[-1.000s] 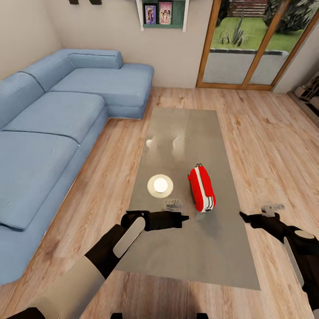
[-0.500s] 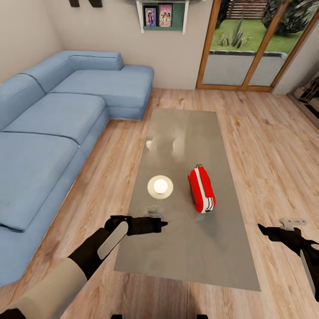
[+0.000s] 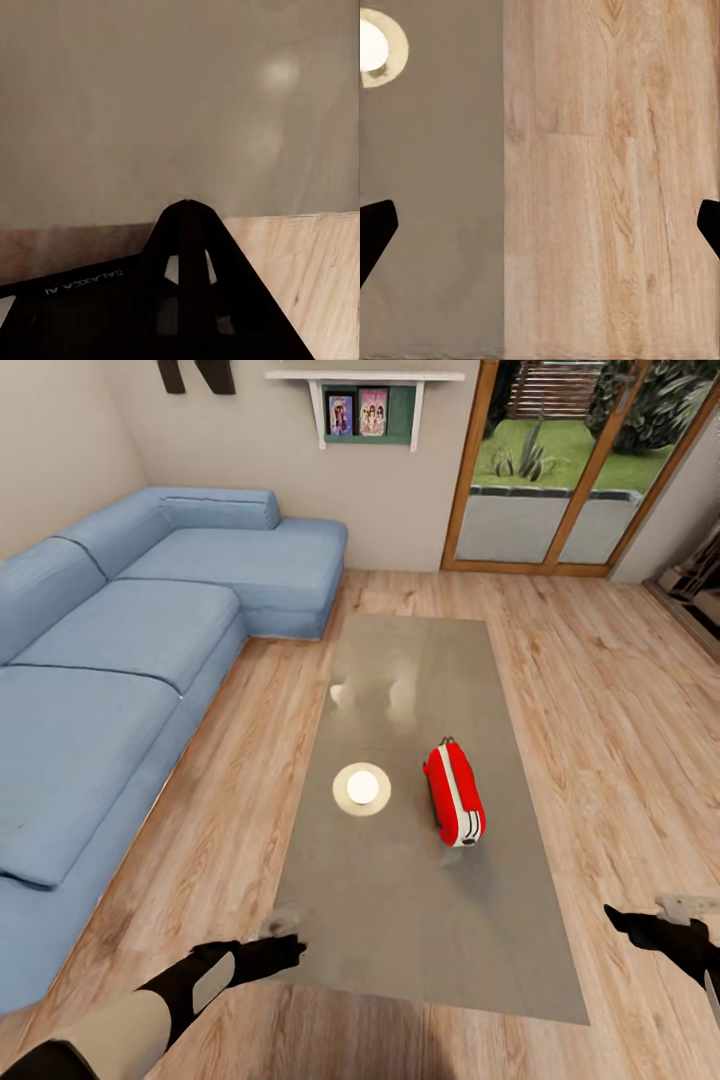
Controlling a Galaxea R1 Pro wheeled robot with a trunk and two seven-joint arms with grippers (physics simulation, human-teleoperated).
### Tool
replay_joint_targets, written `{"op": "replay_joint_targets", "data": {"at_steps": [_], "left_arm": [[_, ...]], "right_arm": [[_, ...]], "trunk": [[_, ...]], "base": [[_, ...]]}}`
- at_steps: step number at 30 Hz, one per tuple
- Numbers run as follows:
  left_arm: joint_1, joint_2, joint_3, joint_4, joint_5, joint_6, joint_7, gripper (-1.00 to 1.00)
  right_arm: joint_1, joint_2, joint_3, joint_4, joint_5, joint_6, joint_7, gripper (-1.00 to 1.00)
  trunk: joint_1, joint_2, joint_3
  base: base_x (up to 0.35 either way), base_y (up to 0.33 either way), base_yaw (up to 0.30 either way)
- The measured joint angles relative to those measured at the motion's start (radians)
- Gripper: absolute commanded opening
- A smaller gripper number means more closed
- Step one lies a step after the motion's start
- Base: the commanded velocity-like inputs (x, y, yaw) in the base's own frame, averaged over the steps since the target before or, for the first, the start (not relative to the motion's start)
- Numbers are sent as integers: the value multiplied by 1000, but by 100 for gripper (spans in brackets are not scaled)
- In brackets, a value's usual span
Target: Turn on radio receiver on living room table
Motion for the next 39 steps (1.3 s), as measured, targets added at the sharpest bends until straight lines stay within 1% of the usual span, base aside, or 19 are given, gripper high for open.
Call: {"op": "replay_joint_targets", "data": {"at_steps": [2,5,9,11,12,14,18,19,20,21,23,26,28,29,31,33,34,36,39], "left_arm": [[1,3,-1,133,1,-85,-87,-100],[8,29,0,209,4,-143,-145,-100],[38,64,0,237,6,-168,-188,-100],[50,75,0,241,7,-172,-221,-100],[57,86,0,244,7,-174,-251,-100],[67,101,0,245,7,-180,-276,-100],[83,108,0,246,7,-183,-280,-100],[105,109,-4,246,6,-182,-270,-100],[110,109,0,246,7,-182,-265,-100],[131,107,-4,246,5,-181,-230,-100],[155,106,-3,245,4,-182,-196,-100],[194,102,-2,245,1,-190,-160,-100],[227,99,-1,245,-19,-201,-123,-100],[246,97,-4,245,-43,-208,-87,-100],[265,92,-2,245,-66,-216,-46,-100],[297,76,-3,245,-93,-225,21,-100],[303,72,-2,245,-96,-226,36,-100],[327,51,-3,245,-108,-228,104,-100],[357,27,-2,245,-139,-229,199,-100]], "right_arm": [[9,-1,-26,76,30,-60,0,100],[13,-6,-70,187,93,-145,-1,100],[14,-13,-122,351,171,-267,-6,100],[14,-20,-132,420,195,-312,-9,100],[15,-33,-137,482,211,-347,-12,100],[15,-56,-140,579,223,-392,-16,100],[15,-69,-140,683,228,-438,-19,100],[15,-74,-139,787,235,-472,-24,100],[15,-76,-139,811,237,-475,-25,100],[15,-83,-137,888,265,-483,-28,100],[15,-88,-136,957,287,-486,-31,100],[26,-84,-134,1020,305,-497,-45,100],[62,-77,-132,1040,316,-509,-51,100],[88,-74,-130,1046,323,-512,-53,100],[114,-61,-131,1049,326,-515,-54,100],[152,-20,-130,1051,330,-517,-59,100],[159,-12,-131,1051,330,-516,-62,100],[183,20,-129,1052,334,-516,-81,100],[200,57,-130,1053,366,-517,-110,100]], "trunk": [[0,0,3],[0,0,8],[0,0,15],[0,0,18],[0,0,20],[0,0,23],[0,0,30],[0,0,31],[0,0,33],[0,0,34],[0,0,38],[0,0,43],[0,0,46],[0,0,47],[0,0,51],[0,0,54],[0,0,56],[0,0,59],[0,0,64]], "base": [[0,0,0],[0,0,0],[0,0,0],[0,0,0],[0,0,0],[0,0,0],[0,0,0],[0,0,0],[0,0,0],[0,0,0],[0,0,0],[0,0,0],[0,0,0],[0,0,0],[0,0,0],[0,0,0],[0,0,0],[0,0,0],[0,0,0]]}}
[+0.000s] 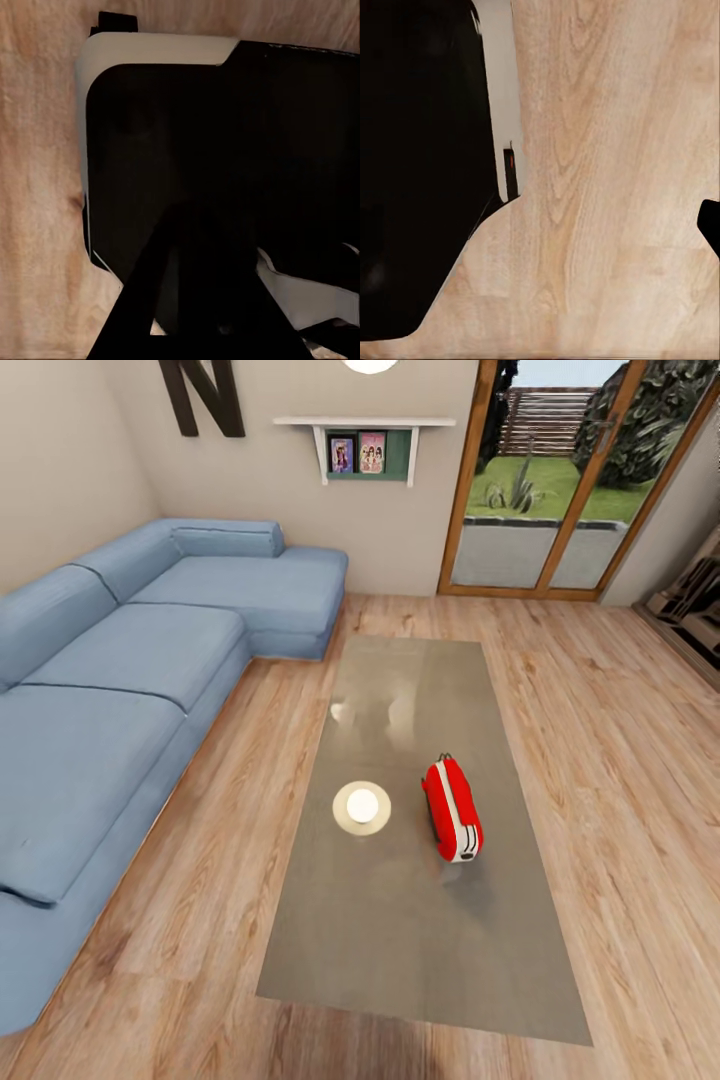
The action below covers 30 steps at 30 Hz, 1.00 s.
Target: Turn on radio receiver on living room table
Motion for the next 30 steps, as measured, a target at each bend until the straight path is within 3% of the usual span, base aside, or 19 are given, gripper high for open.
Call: {"op": "replay_joint_targets", "data": {"at_steps": [2,9,18,30], "left_arm": [[24,-21,0,0,-37,0,72,-100],[56,-42,1,0,-63,-3,123,-100],[95,-46,2,0,-56,-122,127,-100],[100,-42,6,-1,-61,-142,127,-100]], "right_arm": [[5,29,0,1,32,0,-24,100],[8,88,-1,9,50,6,-89,100],[8,96,-2,22,52,5,-101,100],[8,97,-2,22,52,3,-101,100]], "trunk": [[0,0,3],[0,0,15],[0,0,30],[0,0,49]], "base": [[0,0,0],[0,0,0],[0,0,0],[0,0,0]]}}
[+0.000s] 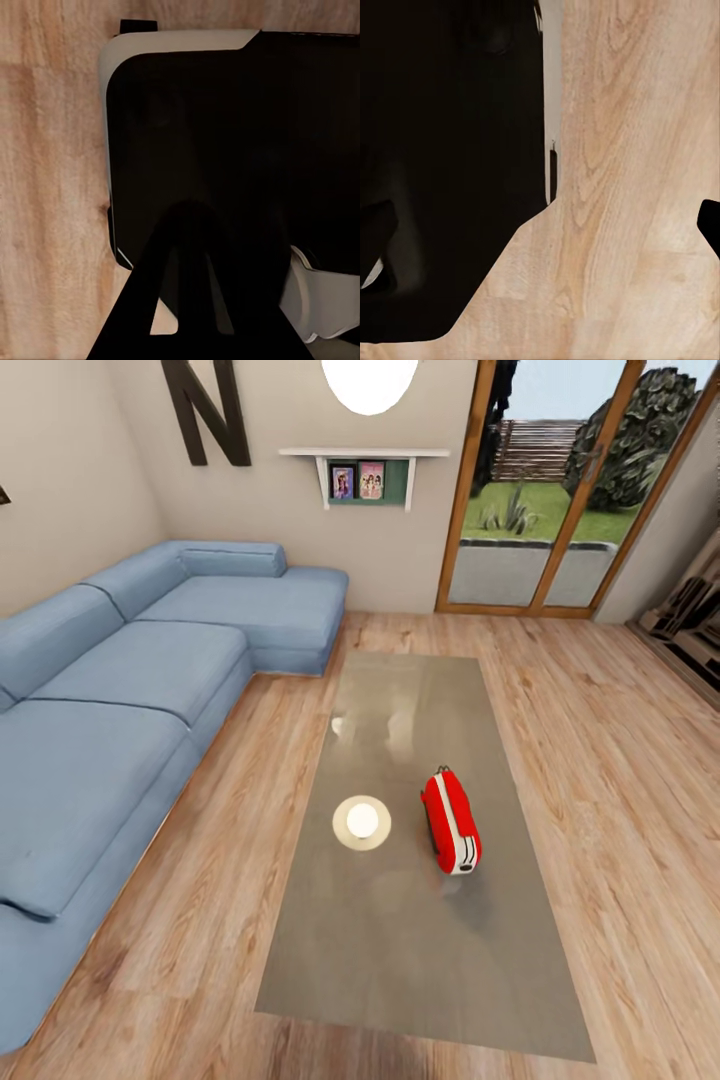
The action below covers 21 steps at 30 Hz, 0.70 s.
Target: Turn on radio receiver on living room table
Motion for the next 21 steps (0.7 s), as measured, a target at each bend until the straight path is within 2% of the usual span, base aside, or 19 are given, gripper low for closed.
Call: {"op": "replay_joint_targets", "data": {"at_steps": [21], "left_arm": [[0,2,0,0,-4,-1,0,-100]], "right_arm": [[0,2,1,0,2,0,0,100]], "trunk": [[0,0,34]], "base": [[0,0,0]]}}
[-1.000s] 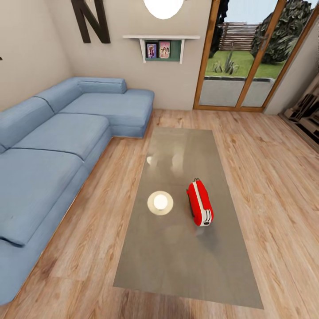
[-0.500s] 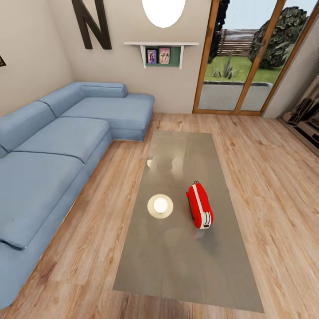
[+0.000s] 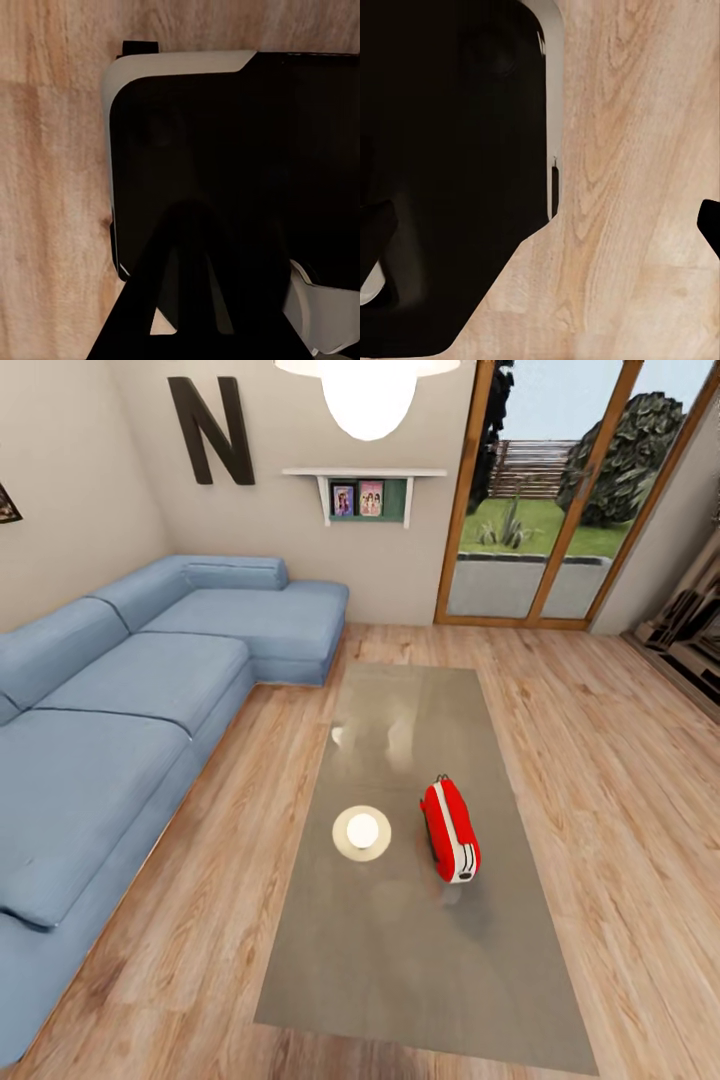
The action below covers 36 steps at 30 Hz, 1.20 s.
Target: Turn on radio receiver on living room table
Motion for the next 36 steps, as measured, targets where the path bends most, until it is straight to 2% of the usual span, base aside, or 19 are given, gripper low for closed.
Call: {"op": "replay_joint_targets", "data": {"at_steps": [36], "left_arm": [[0,0,0,0,0,0,0,-100]], "right_arm": [[0,-2,-1,0,0,0,0,100]], "trunk": [[0,0,59]], "base": [[0,0,0]]}}
